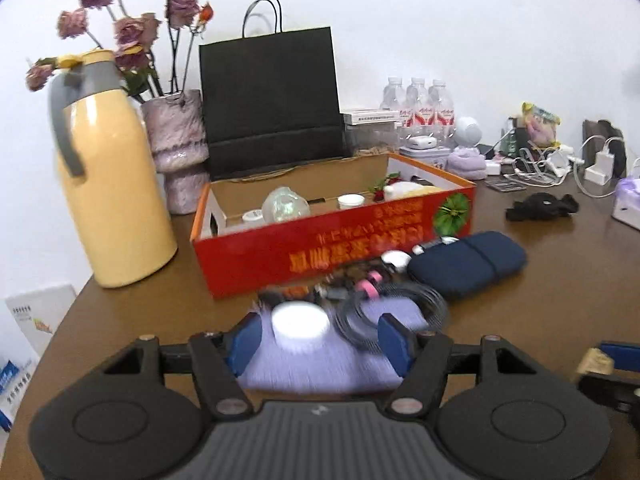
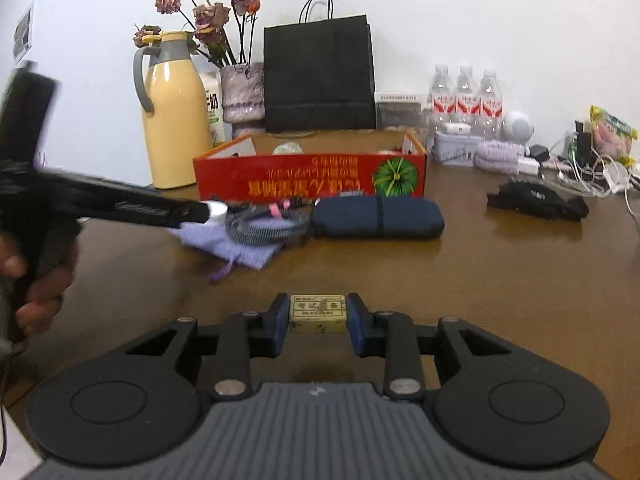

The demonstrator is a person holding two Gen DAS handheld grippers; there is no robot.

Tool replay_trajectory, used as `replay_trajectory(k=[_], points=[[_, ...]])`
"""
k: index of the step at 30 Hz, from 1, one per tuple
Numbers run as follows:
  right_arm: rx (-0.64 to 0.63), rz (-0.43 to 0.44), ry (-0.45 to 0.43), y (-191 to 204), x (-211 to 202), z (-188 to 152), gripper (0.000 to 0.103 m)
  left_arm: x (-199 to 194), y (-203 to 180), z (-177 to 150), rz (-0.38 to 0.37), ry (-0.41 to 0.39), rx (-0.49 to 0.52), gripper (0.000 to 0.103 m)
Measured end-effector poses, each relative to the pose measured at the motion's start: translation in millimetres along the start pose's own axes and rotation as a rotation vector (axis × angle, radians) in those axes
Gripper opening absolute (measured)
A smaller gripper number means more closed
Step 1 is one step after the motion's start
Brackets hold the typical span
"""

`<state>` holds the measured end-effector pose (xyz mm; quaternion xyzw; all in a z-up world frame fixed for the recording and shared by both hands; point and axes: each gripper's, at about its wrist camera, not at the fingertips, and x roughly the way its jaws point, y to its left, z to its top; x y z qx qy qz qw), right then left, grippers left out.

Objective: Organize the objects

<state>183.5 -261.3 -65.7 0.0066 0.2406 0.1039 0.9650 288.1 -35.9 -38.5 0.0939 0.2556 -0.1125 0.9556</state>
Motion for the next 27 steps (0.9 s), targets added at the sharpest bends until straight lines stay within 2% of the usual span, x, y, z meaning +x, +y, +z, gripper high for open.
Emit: replay_trajectory(k=[1, 3, 5, 7, 11, 16, 22, 27], points=[[-0.001, -0.003, 0.005, -0.3, 3.4, 3.1, 0.031, 10.6, 2.2, 3.8, 0.006, 0.019, -0.008, 0.063], [0.001, 0.002, 0.023, -0.1, 10.4, 5.8, 0.031, 30.9, 7.7, 5.9, 0.008, 0.063, -0.036, 0.053], [0.008, 0.012, 0.035, 0.6, 17.6, 5.3, 0.031, 42.3, 9.9, 2.5, -0.003, 0.091, -0.046, 0.047], [0.017, 0.022, 0.061, 2.5, 25.1, 2.9, 0.031, 45.5, 13.5, -1.7, -0.023, 0.071, -0.064, 0.038], [0.038, 0.056, 0.067, 5.8, 28.0, 1.9, 0.031, 39.7, 16.0, -3.4, -0.015, 0.055, -0.073, 0.038], [0.029, 0.041, 0.033, 9.7, 22.2, -1.4, 0.031, 1.8, 18.4, -4.1, 0.015, -0.004, -0.120, 0.038], [0.040, 0.037, -0.008, 7.7, 5.3, -0.6, 0.031, -58.6, 9.1, -14.9, -0.027, -0.033, -0.152, 0.038], [0.042, 0.041, -0.076, 5.9, -19.7, 8.4, 0.031, -91.6, 6.1, -15.4, -0.026, -0.066, -0.134, 0.038]])
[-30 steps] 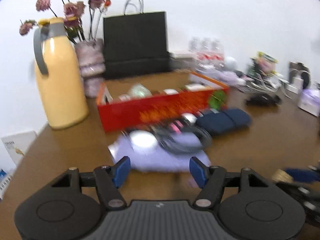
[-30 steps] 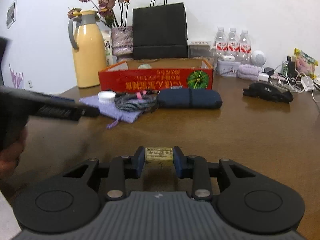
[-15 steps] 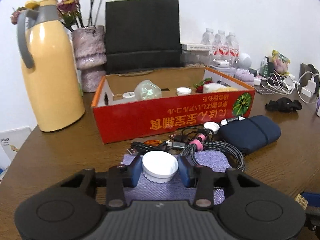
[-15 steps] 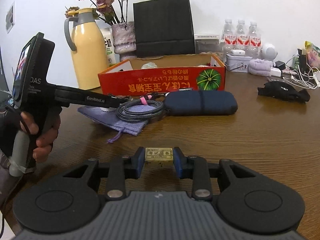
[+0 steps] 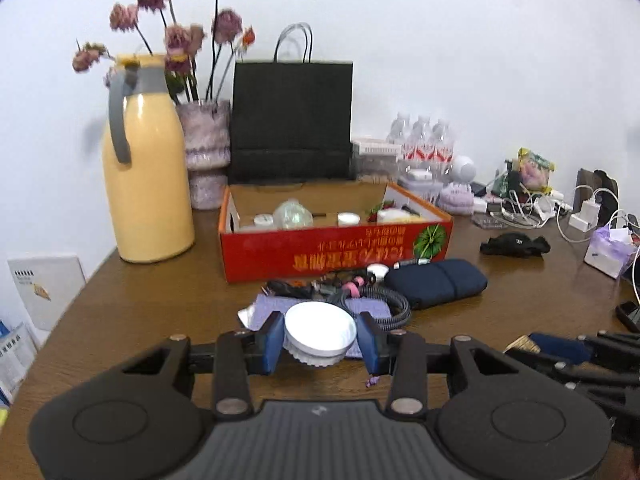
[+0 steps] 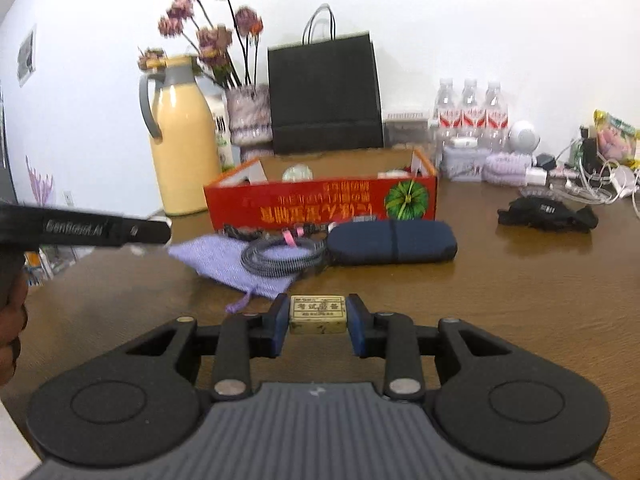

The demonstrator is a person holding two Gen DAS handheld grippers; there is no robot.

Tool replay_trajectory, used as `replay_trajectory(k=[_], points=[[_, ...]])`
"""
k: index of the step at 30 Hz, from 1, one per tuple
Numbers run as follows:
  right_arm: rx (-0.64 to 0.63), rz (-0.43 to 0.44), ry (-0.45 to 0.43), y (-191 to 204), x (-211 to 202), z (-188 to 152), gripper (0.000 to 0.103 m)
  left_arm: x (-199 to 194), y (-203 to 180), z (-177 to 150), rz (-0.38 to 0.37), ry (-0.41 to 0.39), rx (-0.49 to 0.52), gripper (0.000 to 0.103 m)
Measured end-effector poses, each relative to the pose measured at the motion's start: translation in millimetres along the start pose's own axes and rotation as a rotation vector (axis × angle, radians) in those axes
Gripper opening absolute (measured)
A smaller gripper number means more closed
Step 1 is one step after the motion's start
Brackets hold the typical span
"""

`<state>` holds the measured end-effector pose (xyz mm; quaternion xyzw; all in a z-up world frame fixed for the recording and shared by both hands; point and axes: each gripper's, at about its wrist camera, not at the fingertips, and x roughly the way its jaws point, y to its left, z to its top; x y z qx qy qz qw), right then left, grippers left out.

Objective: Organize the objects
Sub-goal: 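Carry the cap with the left tool while the right tool carries the gold box into the cardboard box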

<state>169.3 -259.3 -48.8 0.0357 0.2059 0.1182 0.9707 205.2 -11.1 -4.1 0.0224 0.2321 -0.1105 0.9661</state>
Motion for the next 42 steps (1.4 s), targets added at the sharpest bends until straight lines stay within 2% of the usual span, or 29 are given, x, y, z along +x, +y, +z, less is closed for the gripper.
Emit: replay_trajectory(k=[3, 6, 9, 12, 14, 15, 17, 21, 23, 25, 28, 29, 31, 33, 36, 38, 39, 42], points=[[-0.007, 0.009, -0.036, -4.0, -9.2, 12.9, 0.031, -5.4, 3.9, 11.1, -0.016, -0.025, -0.001, 0.038], [-0.029, 0.019, -0.070, -13.1, -9.6, 34.5, 0.031, 6.3, 8.0, 30.5, -0.032, -0.038, -0.001, 0.038], [-0.068, 0.017, -0.100, -25.6, 4.4, 64.5, 0.031, 33.6, 15.6, 58.8, -0.063, -0.046, -0.006, 0.038], [-0.068, 0.049, -0.099, -41.8, 40.5, 104.6, 0.031, 77.4, 29.6, 94.3, -0.079, -0.015, -0.046, 0.038], [-0.048, 0.079, -0.084, -53.5, 75.9, 134.7, 0.031, 111.6, 35.5, 114.9, -0.097, 0.006, -0.051, 0.038], [-0.031, 0.095, -0.067, -58.5, 95.7, 148.2, 0.031, 133.5, 36.5, 125.3, -0.078, 0.027, -0.045, 0.038], [0.018, 0.134, 0.004, -69.2, 149.8, 177.0, 0.031, 182.7, 36.4, 144.1, -0.022, 0.094, -0.015, 0.038], [0.067, 0.132, 0.166, -69.0, 263.0, 214.8, 0.031, 280.8, 49.5, 164.5, 0.053, 0.267, -0.017, 0.039], [0.061, 0.105, 0.256, -56.8, 318.9, 222.1, 0.031, 314.4, 56.0, 163.4, 0.146, 0.311, -0.004, 0.038], [0.020, 0.062, 0.336, -39.1, 366.2, 216.9, 0.031, 336.4, 61.5, 161.6, 0.172, 0.343, 0.010, 0.041], [-0.021, 0.031, 0.395, -23.9, 410.3, 209.3, 0.033, 343.3, 66.1, 161.3, 0.131, 0.365, -0.034, 0.057], [-0.012, 0.031, 0.394, -22.2, 416.6, 206.7, 0.044, 340.1, 66.4, 162.3, 0.133, 0.349, -0.041, 0.062], [0.004, 0.042, 0.382, -19.3, 416.2, 206.2, 0.064, 331.6, 68.3, 166.4, 0.150, 0.320, -0.038, 0.063], [-0.004, 0.050, 0.334, -17.9, 398.2, 211.1, 0.065, 309.0, 67.1, 172.0, 0.139, 0.283, -0.041, 0.064], [0.029, 0.081, 0.199, -20.9, 339.4, 225.2, 0.074, 260.7, 66.8, 179.8, 0.115, 0.195, -0.049, 0.071], [0.041, 0.097, 0.092, -22.8, 281.8, 225.9, 0.085, 222.6, 62.6, 178.4, 0.078, 0.126, -0.039, 0.078], [0.033, 0.103, 0.063, -21.6, 259.6, 223.8, 0.085, 204.7, 59.2, 175.0, 0.058, 0.100, -0.031, 0.081], [0.009, 0.101, -0.005, -20.7, 186.5, 204.4, 0.091, 146.1, 43.1, 153.6, -0.024, 0.043, 0.027, 0.083]])
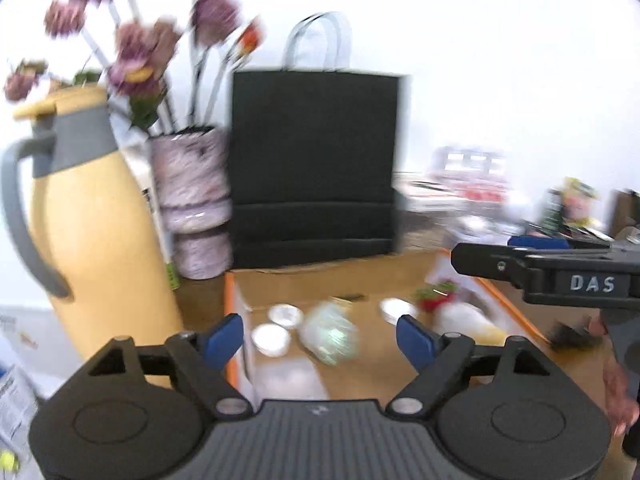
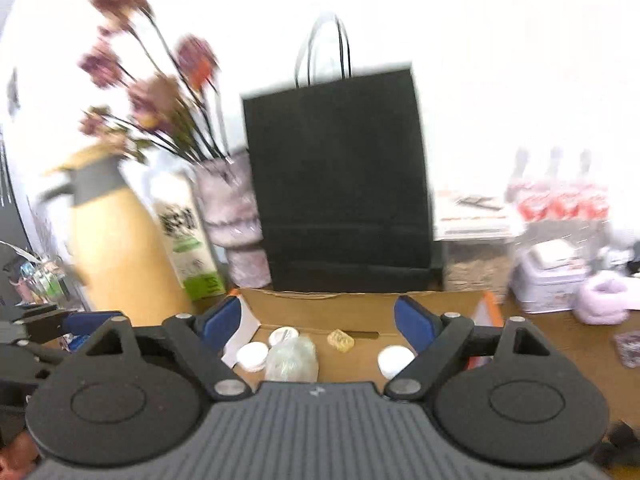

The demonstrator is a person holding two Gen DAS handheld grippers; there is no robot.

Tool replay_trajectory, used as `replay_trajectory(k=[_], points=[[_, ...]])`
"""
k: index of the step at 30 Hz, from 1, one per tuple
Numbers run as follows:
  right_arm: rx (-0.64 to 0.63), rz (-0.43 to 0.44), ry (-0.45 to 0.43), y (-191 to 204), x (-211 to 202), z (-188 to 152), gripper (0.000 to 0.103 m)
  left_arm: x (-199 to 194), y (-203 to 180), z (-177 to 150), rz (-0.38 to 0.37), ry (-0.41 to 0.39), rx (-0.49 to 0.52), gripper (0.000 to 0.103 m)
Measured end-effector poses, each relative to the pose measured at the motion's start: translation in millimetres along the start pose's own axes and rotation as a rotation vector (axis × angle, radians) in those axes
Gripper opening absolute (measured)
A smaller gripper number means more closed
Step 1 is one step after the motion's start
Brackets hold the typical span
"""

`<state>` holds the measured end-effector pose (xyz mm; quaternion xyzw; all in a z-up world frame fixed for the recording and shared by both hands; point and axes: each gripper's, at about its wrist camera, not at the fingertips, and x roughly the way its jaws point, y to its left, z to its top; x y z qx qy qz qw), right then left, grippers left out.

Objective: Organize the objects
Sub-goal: 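Open both tools and withdraw them from the cardboard box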

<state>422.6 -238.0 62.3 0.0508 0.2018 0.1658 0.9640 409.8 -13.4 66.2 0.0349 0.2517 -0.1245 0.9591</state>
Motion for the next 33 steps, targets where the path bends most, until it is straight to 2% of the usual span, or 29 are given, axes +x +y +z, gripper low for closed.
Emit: replay_trajectory(k=[2, 5, 8, 10, 12, 14, 16, 19, 21, 23, 26, 30, 33], points=[[-0.039, 0.003, -0.029, 3.2, -49.9, -21.7, 0.101, -34.6, -13.4, -18.4, -0.016, -0.031, 0.038, 0.084], [-0.075, -0.019, -0.089, -1.1, -117.9, -60.1, 0.103, -74.1, -24.9, -43.3, 0.044, -0.065, 0.017, 0.087], [0.002, -0.082, -0.075, -15.4, -161.8, -100.4, 0.103, -110.6, -35.0, -70.0, 0.057, -0.078, -0.025, 0.091], [0.011, -0.184, -0.066, -16.3, -183.7, -127.7, 0.103, -126.2, -44.6, -90.9, 0.058, -0.056, -0.067, 0.094], [-0.008, -0.250, -0.060, -12.2, -202.4, -148.7, 0.103, -134.0, -57.3, -111.3, 0.062, -0.010, -0.081, 0.095], [0.022, -0.254, -0.060, -7.9, -220.8, -165.1, 0.103, -138.9, -70.0, -133.1, 0.059, 0.038, -0.078, 0.094], [0.054, -0.199, -0.077, -0.2, -237.4, -175.7, 0.103, -145.1, -79.9, -149.2, 0.056, 0.066, -0.083, 0.094], [0.021, -0.155, -0.111, 16.6, -249.7, -185.5, 0.103, -146.5, -88.8, -164.2, 0.057, 0.098, -0.054, 0.094], [-0.041, -0.172, -0.114, 28.9, -250.9, -192.4, 0.103, -146.9, -94.4, -169.2, 0.084, 0.115, -0.038, 0.093], [-0.076, -0.196, -0.105, 32.6, -249.4, -195.6, 0.103, -150.1, -96.4, -170.3, 0.081, 0.111, -0.037, 0.093], [-0.072, -0.193, -0.096, 29.3, -249.0, -197.7, 0.103, -153.6, -99.3, -170.7, 0.081, 0.090, -0.030, 0.094], [-0.062, -0.208, -0.083, 17.5, -243.9, -202.3, 0.103, -143.2, -99.5, -171.8, 0.093, 0.104, -0.028, 0.094], [-0.051, -0.224, -0.052, 5.6, -231.8, -200.7, 0.095, -133.6, -93.9, -171.0, 0.091, 0.115, -0.031, 0.093]])
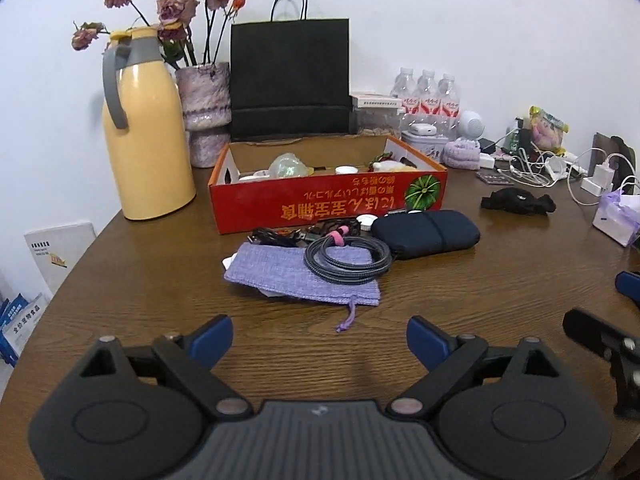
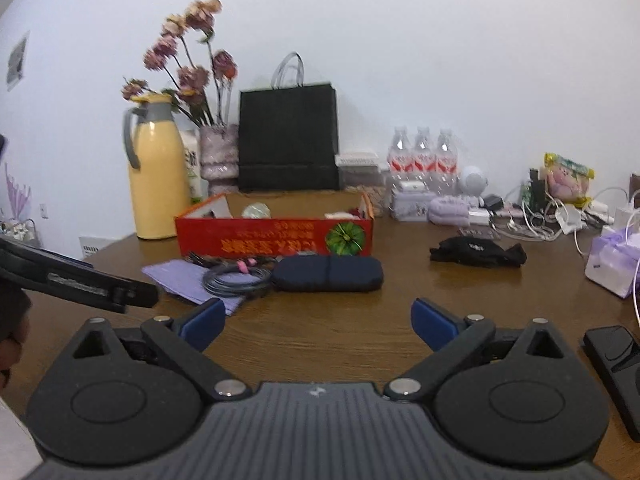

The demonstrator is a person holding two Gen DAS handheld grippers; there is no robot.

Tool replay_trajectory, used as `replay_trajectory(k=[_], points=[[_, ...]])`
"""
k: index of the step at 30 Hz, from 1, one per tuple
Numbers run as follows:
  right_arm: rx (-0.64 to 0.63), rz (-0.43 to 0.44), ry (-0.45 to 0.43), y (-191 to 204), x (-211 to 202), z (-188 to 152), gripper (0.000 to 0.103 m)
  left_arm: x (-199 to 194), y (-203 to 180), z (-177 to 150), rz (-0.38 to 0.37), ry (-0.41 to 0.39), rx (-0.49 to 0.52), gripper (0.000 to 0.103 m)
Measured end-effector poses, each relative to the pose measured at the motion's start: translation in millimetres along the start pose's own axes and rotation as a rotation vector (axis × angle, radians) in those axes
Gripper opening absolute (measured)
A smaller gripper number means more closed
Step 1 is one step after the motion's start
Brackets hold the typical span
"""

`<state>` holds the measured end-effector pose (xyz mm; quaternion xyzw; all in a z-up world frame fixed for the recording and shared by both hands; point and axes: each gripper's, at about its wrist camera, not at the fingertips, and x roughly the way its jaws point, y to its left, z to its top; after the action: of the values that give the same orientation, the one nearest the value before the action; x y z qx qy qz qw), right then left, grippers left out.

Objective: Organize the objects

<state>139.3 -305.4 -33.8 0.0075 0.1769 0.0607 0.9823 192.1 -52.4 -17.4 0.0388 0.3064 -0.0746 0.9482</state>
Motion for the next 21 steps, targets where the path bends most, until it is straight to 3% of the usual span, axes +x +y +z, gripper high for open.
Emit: replay_trajectory(k=[2, 6, 9, 13, 17, 18, 20, 21], points=[[0.002, -0.004, 0.010, -5.7, 11.4, 5.7, 0.087, 6.6, 3.9, 4.5, 0.000, -0.003, 0.007, 0.093], [0.005, 0.053, -0.011, -17.3, 40.8, 25.8, 0.086, 32.4, 12.2, 18.3, -0.006, -0.022, 0.020, 0.093], [0.029, 0.085, 0.024, -27.5, 85.8, 42.3, 0.082, 68.0, 13.0, 29.4, -0.017, 0.024, 0.025, 0.087], [0.039, 0.120, 0.084, -31.2, 136.1, 55.8, 0.072, 98.7, 8.0, 41.2, -0.062, 0.019, 0.060, 0.085], [0.011, 0.178, 0.125, -22.7, 172.0, 62.7, 0.066, 130.6, 13.7, 54.7, -0.107, 0.078, -0.002, 0.059], [-0.007, 0.177, 0.133, -20.5, 180.2, 63.9, 0.065, 140.1, 15.2, 57.4, -0.134, 0.101, -0.025, 0.059], [-0.069, 0.085, 0.148, -16.8, 198.2, 64.5, 0.065, 154.8, 16.8, 59.0, -0.147, 0.141, -0.067, 0.057], [-0.090, 0.035, 0.161, -17.4, 206.1, 64.4, 0.066, 157.0, 15.2, 58.9, -0.127, 0.124, -0.060, 0.047]])
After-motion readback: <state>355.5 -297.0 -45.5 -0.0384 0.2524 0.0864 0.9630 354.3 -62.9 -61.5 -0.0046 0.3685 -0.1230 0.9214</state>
